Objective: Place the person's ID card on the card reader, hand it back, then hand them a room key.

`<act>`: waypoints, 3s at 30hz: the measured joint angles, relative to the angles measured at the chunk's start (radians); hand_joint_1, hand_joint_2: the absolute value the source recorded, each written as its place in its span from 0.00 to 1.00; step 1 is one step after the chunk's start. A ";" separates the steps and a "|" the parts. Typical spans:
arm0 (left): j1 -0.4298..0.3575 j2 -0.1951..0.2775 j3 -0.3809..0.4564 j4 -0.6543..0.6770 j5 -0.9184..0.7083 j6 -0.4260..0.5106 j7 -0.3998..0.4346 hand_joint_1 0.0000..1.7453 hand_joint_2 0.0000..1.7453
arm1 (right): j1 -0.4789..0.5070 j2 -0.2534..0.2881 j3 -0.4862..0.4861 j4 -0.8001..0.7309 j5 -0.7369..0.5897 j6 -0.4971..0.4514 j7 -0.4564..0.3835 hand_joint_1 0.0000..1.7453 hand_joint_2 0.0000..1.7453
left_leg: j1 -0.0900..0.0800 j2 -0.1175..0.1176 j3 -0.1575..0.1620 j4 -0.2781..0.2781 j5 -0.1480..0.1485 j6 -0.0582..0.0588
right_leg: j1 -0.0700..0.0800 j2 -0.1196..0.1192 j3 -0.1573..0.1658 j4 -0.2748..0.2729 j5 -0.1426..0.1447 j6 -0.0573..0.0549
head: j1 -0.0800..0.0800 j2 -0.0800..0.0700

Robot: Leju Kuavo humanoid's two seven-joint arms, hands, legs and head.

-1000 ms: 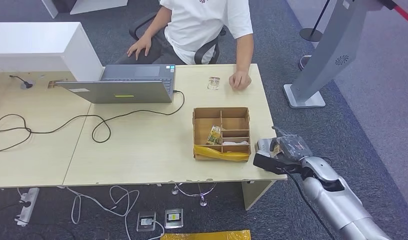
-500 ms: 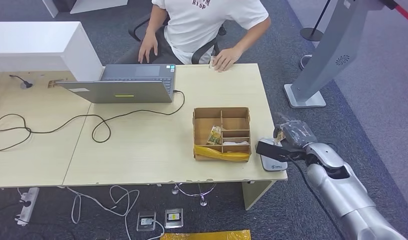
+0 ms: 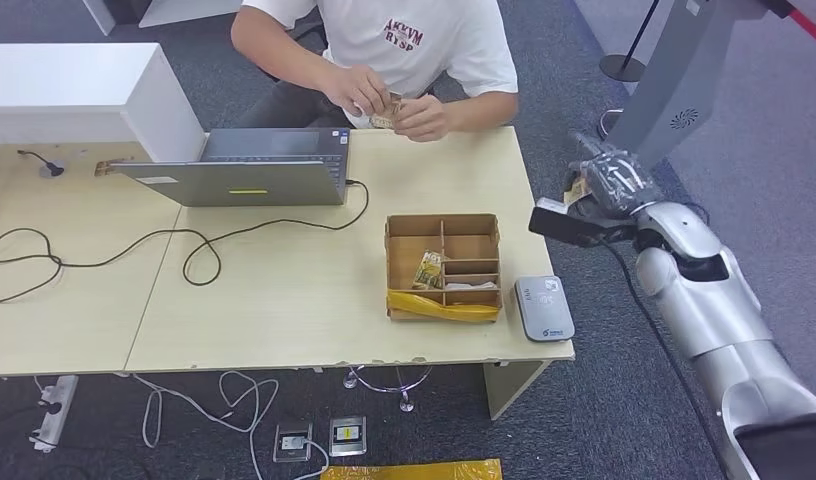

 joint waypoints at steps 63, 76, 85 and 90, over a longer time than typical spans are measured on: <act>-0.004 -0.007 -0.030 0.000 0.033 -0.011 -0.021 0.00 1.00 | -0.378 0.228 0.067 0.593 -0.022 -0.168 -0.099 0.00 0.00 | 0.000 -0.001 0.000 0.000 0.000 0.000 | 0.000 0.000 0.000 0.000 0.000 0.000 | 0.000 0.000; -0.004 -0.011 -0.030 0.000 0.035 0.007 -0.032 0.00 1.00 | -0.391 0.226 0.065 0.591 -0.056 -0.217 -0.116 0.00 0.00 | 0.000 0.000 0.000 0.000 0.000 0.000 | 0.000 0.000 0.000 0.000 0.000 0.000 | 0.000 0.000; -0.002 -0.016 -0.031 0.000 0.057 0.025 -0.049 0.00 1.00 | -0.400 0.197 0.051 0.548 -0.138 -0.246 -0.139 0.00 0.00 | 0.000 0.000 0.000 0.001 0.000 0.000 | 0.000 0.000 0.000 0.000 0.000 0.000 | 0.000 0.000; -0.003 -0.021 -0.033 0.000 0.053 0.029 -0.068 0.00 1.00 | -0.398 0.177 0.032 0.501 -0.213 -0.239 -0.149 0.00 0.25 | 0.000 0.000 0.000 0.001 0.000 0.000 | 0.000 0.000 0.000 0.000 0.000 0.000 | 0.000 0.000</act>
